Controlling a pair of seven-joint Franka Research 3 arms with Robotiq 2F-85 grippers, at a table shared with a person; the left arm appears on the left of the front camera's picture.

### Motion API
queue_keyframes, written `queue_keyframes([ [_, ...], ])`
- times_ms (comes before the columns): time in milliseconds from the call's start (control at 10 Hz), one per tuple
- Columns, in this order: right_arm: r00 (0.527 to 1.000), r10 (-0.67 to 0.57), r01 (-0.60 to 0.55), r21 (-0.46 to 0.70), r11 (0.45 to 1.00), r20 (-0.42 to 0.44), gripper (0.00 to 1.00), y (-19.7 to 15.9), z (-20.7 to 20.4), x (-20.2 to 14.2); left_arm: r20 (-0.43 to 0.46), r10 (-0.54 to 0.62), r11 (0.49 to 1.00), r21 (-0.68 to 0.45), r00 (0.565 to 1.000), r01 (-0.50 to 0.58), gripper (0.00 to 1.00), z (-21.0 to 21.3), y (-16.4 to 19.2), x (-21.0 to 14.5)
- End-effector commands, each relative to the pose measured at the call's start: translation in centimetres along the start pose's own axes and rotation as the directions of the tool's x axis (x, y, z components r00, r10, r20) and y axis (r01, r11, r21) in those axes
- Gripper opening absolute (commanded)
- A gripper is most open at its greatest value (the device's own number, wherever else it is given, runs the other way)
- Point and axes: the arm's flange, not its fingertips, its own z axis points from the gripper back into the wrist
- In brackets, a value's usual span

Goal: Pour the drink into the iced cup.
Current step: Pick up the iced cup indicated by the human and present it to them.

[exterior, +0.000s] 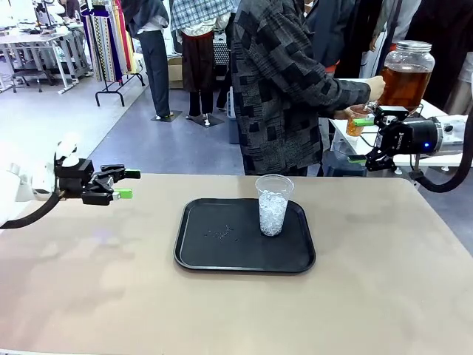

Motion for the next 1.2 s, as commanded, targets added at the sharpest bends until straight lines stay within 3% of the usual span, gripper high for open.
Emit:
queue_keyframes([
  [0,1.0,0.004,-0.004,-0.003,1.0,0.004,1.0,0.16,-0.03,0.07,-0.003,0.007,1.0,0.001,1.0,-0.007,1.0,-0.04,0.01,0.26],
  [1100,1.0,0.004,-0.004,-0.003,1.0,0.004,1.0,0.16,-0.03,0.07,-0.003,0.007,1.0,0.001,1.0,-0.007,1.0,-0.04,0.01,0.26],
])
